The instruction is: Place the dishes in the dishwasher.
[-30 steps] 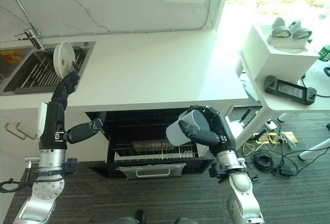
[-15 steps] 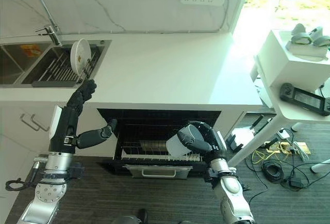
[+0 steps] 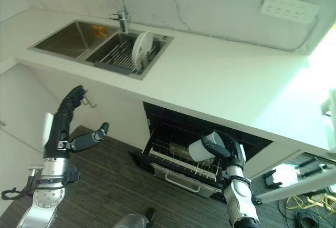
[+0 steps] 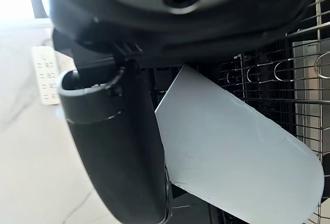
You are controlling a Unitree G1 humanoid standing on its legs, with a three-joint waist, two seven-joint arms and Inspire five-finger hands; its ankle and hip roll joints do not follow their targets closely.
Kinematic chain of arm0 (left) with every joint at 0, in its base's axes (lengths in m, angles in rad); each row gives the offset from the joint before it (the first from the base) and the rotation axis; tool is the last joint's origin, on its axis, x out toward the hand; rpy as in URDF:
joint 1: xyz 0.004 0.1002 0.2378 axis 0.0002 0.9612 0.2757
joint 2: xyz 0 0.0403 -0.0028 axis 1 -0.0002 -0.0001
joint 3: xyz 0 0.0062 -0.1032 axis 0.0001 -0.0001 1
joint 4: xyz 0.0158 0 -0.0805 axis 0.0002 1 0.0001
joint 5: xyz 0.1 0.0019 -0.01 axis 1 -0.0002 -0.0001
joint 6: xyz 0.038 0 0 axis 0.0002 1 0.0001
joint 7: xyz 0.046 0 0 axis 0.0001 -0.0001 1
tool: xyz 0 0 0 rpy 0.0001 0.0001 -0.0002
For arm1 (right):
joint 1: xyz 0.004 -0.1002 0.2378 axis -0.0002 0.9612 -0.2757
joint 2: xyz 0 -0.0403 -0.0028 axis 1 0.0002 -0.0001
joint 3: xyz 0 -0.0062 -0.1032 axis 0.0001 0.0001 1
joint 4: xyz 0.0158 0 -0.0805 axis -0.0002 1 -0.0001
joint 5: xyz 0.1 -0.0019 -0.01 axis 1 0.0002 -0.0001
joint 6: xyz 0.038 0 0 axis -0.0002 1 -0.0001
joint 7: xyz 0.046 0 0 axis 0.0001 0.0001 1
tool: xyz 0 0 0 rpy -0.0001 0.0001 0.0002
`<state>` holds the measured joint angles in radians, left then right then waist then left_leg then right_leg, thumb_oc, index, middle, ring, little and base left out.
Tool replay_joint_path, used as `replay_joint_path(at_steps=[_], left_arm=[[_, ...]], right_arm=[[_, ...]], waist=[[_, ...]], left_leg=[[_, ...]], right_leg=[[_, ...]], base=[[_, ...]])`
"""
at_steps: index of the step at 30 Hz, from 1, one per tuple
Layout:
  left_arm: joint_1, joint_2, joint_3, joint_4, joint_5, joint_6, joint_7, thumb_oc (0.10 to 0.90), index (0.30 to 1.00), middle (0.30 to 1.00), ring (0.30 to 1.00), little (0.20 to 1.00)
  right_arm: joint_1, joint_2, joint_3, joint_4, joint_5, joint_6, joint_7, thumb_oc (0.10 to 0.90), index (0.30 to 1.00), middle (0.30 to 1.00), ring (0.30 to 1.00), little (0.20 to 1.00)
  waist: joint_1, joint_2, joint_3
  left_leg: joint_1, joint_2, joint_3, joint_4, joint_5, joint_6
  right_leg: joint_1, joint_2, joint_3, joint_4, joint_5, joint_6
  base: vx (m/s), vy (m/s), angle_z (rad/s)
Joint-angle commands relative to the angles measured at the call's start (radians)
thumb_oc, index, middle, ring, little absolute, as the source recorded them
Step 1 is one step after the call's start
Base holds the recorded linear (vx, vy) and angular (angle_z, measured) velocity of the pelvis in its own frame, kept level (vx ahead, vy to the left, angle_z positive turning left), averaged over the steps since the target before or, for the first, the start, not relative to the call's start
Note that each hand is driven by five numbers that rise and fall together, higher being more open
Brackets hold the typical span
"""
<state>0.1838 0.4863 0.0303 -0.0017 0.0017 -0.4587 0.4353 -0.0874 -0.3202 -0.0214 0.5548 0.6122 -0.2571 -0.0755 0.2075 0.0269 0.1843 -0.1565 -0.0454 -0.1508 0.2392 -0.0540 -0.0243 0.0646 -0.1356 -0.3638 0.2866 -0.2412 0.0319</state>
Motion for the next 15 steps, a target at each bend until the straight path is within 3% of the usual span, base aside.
replay_joint_path(at_steps=[1,11,15], left_arm=[[-0.05,0.016,0.08,0.012,-0.016,0.007,0.21,0.8,0.9,0.9,0.9,0.9],[-0.025,-0.041,-0.029,0.451,0.075,0.053,0.187,0.8,0.9,0.9,0.9,0.9],[-0.021,-0.101,-0.121,0.645,-0.037,0.122,0.071,0.8,0.9,0.9,0.9,0.9]], right_arm=[[-0.092,-0.057,-0.014,-0.055,0.019,-0.138,-0.032,0.4,0.3,0.3,0.3,0.3],[-0.136,-0.11,0.035,0.033,-0.033,-0.1,-0.08,0.4,0.3,0.3,0.3,0.3],[-0.161,-0.143,0.034,0.093,-0.033,-0.084,-0.076,0.4,0.3,0.3,0.3,0.3]], waist=[[0.005,-0.01,-0.008],[0.016,-0.022,0.012],[0.009,-0.022,0.037]], left_leg=[[0.007,0.121,0.01,0.061,-0.098,-0.057],[0.0,0.133,0.033,0.061,-0.091,-0.052],[-0.004,0.136,0.052,0.061,-0.091,-0.043]], right_leg=[[0.035,-0.031,0.023,0.013,-0.023,0.053],[0.029,-0.025,0.022,0.013,-0.006,0.057],[0.013,-0.028,0.036,0.013,0.007,0.066]], base=[[0.03,-0.062,0.15],[0.04,-0.035,0.04],[0.03,-0.034,-0.16]])
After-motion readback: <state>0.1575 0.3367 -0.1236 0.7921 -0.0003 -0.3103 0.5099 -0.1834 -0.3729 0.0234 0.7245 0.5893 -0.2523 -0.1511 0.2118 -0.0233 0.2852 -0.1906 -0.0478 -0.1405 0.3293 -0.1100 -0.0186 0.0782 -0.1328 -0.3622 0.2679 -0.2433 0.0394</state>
